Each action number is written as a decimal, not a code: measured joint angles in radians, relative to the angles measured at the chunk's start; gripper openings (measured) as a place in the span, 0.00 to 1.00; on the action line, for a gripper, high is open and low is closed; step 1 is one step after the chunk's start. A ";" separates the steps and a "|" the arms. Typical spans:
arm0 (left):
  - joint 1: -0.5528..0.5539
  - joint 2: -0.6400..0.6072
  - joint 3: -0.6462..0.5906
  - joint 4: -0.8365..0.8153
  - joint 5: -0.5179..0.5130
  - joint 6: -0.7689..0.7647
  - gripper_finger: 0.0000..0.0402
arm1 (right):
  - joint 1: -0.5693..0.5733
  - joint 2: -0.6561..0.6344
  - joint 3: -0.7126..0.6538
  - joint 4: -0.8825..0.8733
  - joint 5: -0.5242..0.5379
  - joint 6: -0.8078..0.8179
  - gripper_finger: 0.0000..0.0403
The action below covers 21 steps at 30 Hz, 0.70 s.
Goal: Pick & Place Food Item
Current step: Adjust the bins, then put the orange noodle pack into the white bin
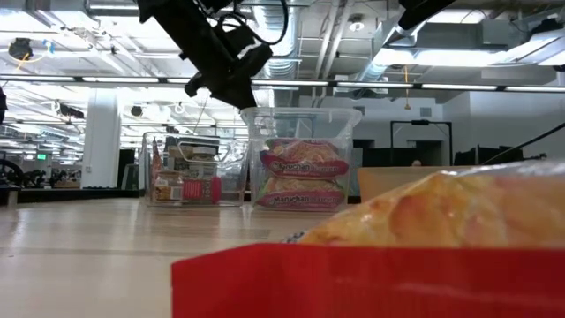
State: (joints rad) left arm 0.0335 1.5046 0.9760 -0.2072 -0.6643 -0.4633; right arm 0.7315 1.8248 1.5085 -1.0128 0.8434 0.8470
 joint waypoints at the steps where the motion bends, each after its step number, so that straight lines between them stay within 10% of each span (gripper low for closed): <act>1: -0.001 -0.008 0.000 -0.003 -0.001 0.000 0.00 | 0.000 0.000 0.000 0.000 -0.001 0.000 0.88; 21: -0.398 -0.066 -0.008 0.050 0.204 0.330 0.00 | 0.087 0.000 0.000 -0.160 -0.053 0.141 0.88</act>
State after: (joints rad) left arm -0.3643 1.4387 0.9684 -0.1575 -0.4603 -0.1332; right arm 0.8183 1.8248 1.5085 -1.1726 0.7907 0.9878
